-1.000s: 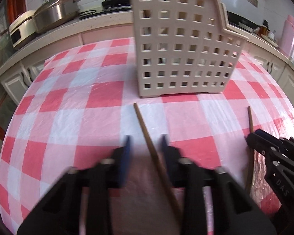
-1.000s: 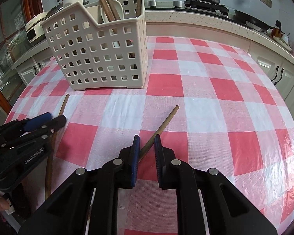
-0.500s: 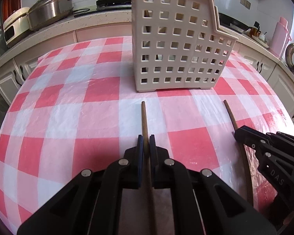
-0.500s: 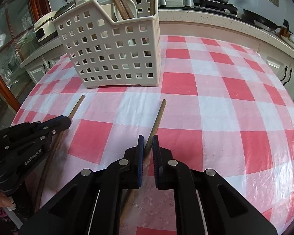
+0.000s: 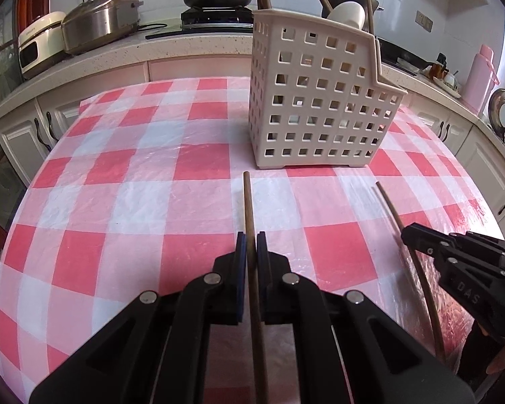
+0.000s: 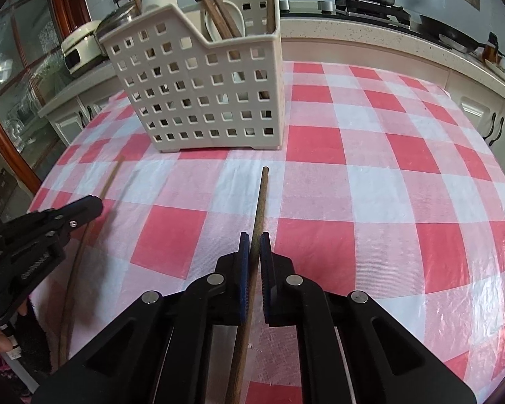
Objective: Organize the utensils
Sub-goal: 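Lift both chopsticks upright and carry them over the caddy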
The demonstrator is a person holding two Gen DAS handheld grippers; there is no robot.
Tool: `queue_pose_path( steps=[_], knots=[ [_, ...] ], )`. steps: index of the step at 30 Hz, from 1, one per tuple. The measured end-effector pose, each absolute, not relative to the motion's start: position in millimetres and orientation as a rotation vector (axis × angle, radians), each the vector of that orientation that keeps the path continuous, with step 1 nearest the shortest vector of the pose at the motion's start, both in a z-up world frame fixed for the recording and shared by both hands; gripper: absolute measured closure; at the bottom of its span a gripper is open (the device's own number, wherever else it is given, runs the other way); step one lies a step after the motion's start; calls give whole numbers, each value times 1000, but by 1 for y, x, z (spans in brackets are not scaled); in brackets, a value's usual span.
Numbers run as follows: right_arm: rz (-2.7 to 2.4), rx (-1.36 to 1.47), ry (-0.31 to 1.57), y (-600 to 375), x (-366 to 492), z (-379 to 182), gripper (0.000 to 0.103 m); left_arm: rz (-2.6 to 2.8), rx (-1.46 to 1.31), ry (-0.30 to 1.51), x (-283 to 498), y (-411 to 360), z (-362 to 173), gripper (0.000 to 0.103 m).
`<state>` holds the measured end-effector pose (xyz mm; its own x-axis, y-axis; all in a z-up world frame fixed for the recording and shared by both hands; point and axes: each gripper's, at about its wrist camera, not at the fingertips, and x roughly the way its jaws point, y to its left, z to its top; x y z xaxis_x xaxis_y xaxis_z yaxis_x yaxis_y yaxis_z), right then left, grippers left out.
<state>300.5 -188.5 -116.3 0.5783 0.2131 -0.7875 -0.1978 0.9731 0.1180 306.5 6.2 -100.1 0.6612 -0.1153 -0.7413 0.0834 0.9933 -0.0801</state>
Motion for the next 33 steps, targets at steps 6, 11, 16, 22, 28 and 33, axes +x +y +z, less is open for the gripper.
queue_pose_path(
  steps=[6, 11, 16, 22, 28, 33],
  knots=[
    [206, -51, 946, -178, 304, -118, 95, -114, -55, 837, 304, 13, -99, 97],
    [184, -115, 943, -170, 304, -118, 95, -119, -67, 823, 301, 16, -94, 97],
    [198, -61, 898, -178, 299, -109, 97, -118, -78, 804, 294, 22, -87, 97],
    [222, -36, 804, -180, 280, -80, 97, -109, -86, 759, 280, 28, -71, 97],
    [247, -14, 717, -183, 261, -55, 97, -104, -75, 706, 265, 29, -53, 97],
    [255, -7, 655, -187, 244, -37, 97, -100, -55, 664, 252, 28, -41, 97]
  ],
)
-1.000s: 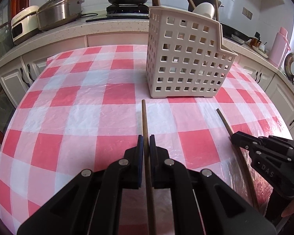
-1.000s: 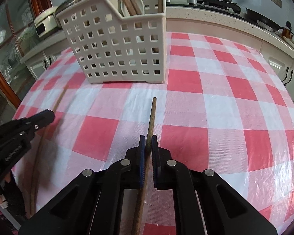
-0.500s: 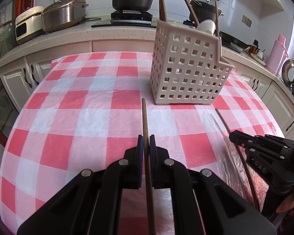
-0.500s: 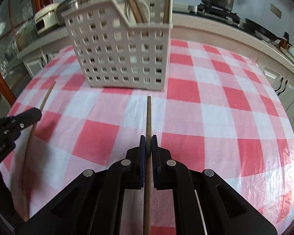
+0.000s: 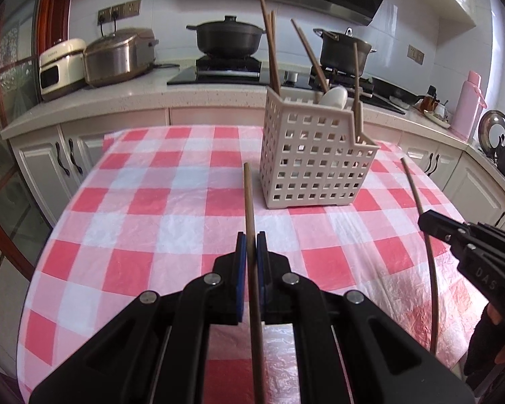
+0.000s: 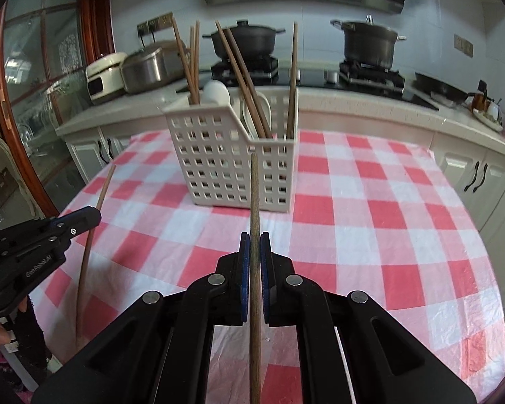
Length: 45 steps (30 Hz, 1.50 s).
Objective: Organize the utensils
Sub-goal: 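Lift both chopsticks upright and carry them over the caddy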
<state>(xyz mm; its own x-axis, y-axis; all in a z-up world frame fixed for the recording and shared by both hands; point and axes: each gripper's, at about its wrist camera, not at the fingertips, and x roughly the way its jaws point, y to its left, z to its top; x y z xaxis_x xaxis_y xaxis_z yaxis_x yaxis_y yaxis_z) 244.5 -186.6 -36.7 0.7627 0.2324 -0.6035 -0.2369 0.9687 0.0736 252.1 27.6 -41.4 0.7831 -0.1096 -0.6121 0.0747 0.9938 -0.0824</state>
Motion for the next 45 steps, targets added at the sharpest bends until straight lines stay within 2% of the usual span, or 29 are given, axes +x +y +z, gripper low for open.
queue_pose_path(
  steps=[17, 45],
  knots=[
    [268, -17, 524, -196, 201, 7, 97, -100, -37, 535, 212, 23, 2, 97],
    [276, -31, 439, -198, 180, 34, 97, -77, 8, 409, 181, 11, 40, 97]
  ],
)
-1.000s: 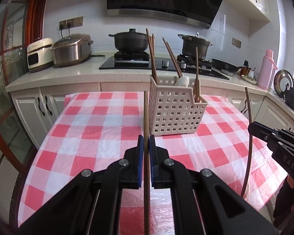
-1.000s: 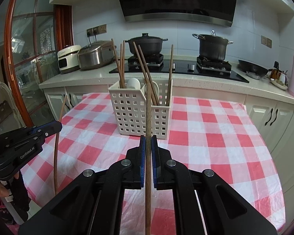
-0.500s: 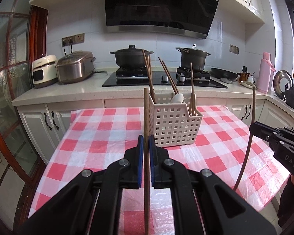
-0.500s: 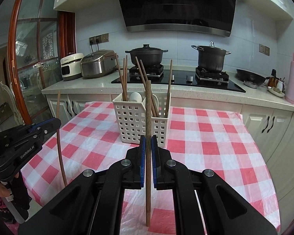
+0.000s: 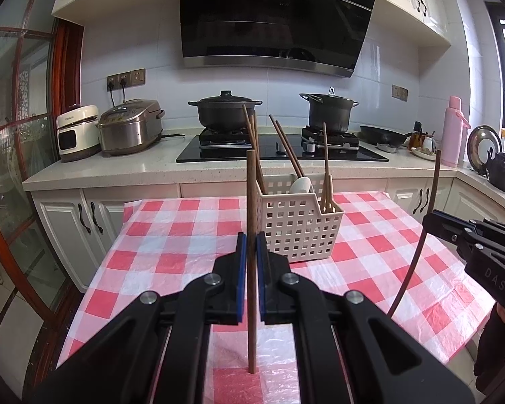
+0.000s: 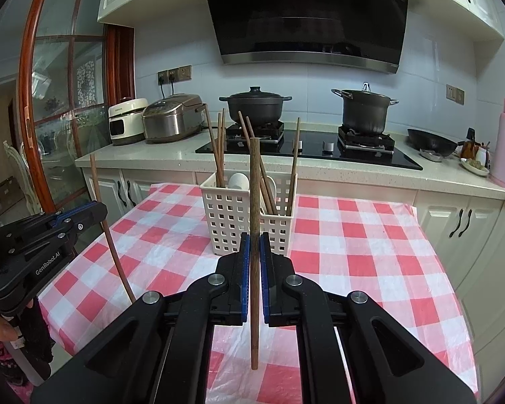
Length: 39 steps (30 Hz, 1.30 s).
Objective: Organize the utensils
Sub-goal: 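Lift both chopsticks upright and carry them over the caddy, then lower the chopsticks into the caddy and open both grippers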
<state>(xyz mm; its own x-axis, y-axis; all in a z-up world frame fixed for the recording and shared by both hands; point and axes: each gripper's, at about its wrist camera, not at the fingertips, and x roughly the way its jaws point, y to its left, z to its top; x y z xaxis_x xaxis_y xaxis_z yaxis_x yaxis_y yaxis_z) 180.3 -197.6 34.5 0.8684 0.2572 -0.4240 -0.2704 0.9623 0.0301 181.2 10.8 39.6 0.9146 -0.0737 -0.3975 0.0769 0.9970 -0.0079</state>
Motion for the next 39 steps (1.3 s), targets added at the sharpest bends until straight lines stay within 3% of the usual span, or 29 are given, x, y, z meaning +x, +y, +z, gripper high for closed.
queue_pose_path(
  steps=[20, 39],
  knots=[
    [289, 34, 431, -209, 231, 82, 97, -135, -7, 394, 220, 13, 89, 97],
    [233, 75, 394, -208, 330, 140, 97, -126, -27, 335, 313, 9, 201, 97]
  ],
)
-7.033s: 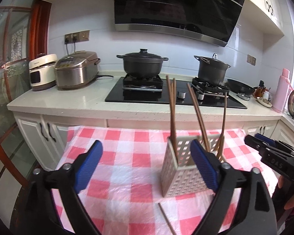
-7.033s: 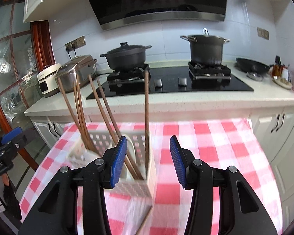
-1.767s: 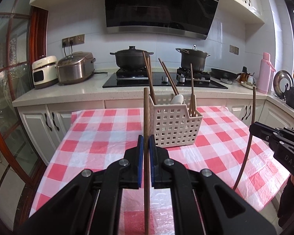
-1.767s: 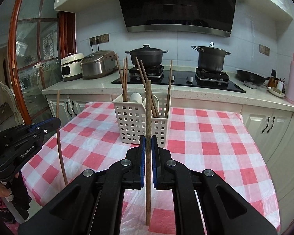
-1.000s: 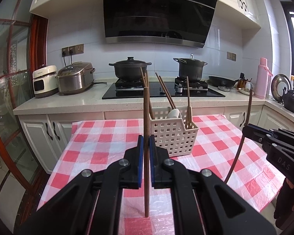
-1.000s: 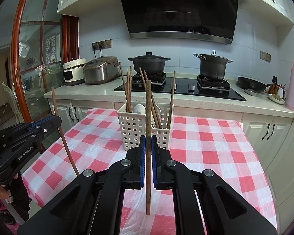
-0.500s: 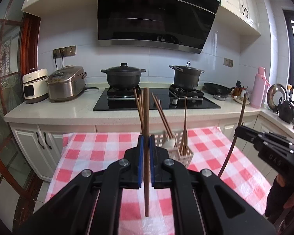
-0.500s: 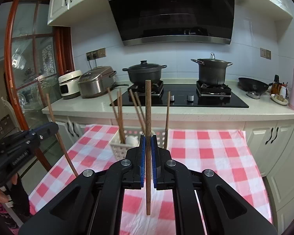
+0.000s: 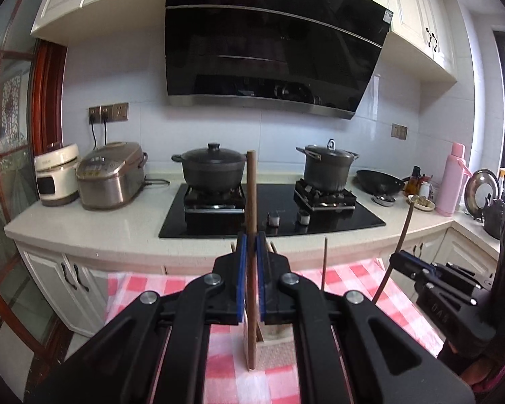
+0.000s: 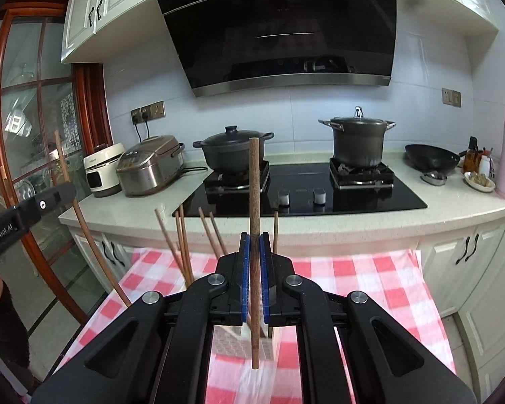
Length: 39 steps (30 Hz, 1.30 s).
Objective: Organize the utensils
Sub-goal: 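Lower the chopsticks into the caddy and open both grippers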
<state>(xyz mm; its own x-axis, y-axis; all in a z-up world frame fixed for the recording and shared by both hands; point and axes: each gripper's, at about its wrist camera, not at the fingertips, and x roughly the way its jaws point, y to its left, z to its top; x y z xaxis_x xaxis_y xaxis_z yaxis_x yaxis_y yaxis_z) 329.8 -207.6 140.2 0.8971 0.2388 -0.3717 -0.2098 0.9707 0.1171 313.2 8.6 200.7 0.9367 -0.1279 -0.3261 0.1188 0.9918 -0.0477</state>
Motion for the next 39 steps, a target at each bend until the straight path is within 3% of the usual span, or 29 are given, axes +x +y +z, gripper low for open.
queue_pose_path(
  steps=[12, 39],
  knots=[
    [262, 71, 399, -188, 375, 137, 97, -142, -35, 346, 373, -3, 204, 97],
    [284, 20, 548, -160, 409, 77, 97, -193, -26, 612, 430, -9, 95, 97]
  ],
)
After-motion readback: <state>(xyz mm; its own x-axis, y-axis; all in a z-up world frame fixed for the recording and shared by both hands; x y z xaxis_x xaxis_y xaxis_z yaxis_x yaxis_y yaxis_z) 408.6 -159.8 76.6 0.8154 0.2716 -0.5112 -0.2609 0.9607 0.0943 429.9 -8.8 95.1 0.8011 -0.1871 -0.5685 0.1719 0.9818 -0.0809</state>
